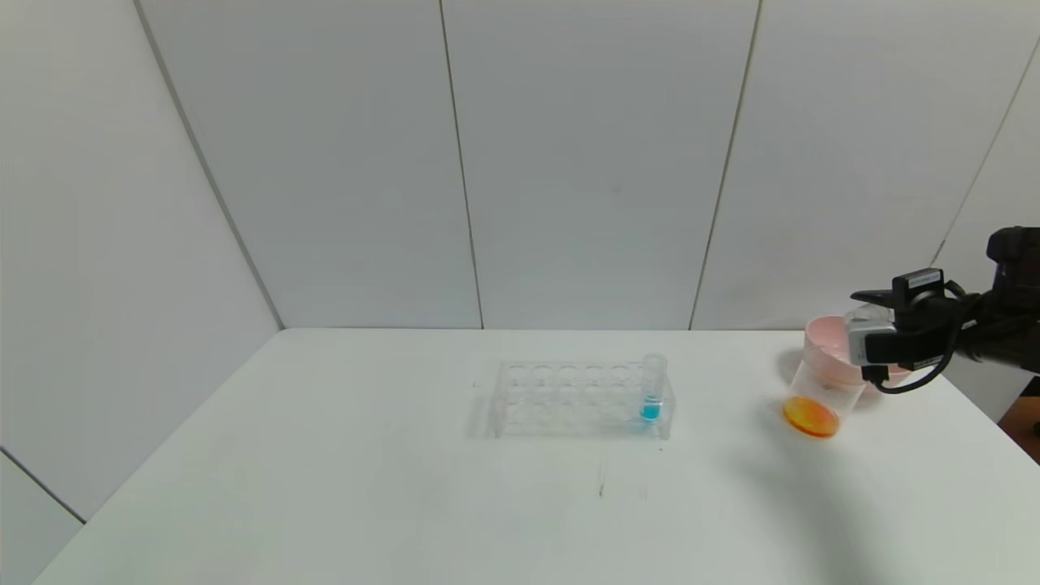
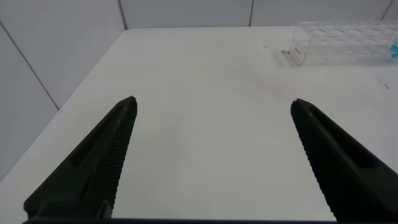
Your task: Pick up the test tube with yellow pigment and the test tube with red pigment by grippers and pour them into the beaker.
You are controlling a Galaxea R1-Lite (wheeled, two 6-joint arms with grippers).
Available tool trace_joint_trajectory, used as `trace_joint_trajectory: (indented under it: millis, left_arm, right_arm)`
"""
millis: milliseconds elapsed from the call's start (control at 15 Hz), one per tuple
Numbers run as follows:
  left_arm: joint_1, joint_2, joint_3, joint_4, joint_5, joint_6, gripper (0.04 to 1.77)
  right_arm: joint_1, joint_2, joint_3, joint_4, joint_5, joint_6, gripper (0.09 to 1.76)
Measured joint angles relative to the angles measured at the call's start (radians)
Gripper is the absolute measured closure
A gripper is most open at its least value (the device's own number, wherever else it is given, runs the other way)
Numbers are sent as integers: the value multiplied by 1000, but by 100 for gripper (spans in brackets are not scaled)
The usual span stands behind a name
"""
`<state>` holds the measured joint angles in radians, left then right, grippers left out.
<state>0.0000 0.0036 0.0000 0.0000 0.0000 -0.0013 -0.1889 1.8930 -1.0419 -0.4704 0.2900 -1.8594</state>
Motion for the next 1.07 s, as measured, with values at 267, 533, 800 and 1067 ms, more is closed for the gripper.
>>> trace_joint_trajectory:
  millis: [267, 533, 800, 1067]
  left_arm:
    - [0, 0, 0, 0, 0, 0, 5]
    - [0, 0, 0, 0, 0, 0, 5]
    - [0, 0, 0, 0, 0, 0, 5]
    - [0, 0, 0, 0, 0, 0, 5]
  right_arm:
    - [2, -5, -1, 0, -1, -10, 129]
    - [3, -6, -3, 0, -6, -20, 129]
    - [8, -6, -4, 1, -14, -23, 129]
    - [12, -7, -7, 5, -24, -7, 129]
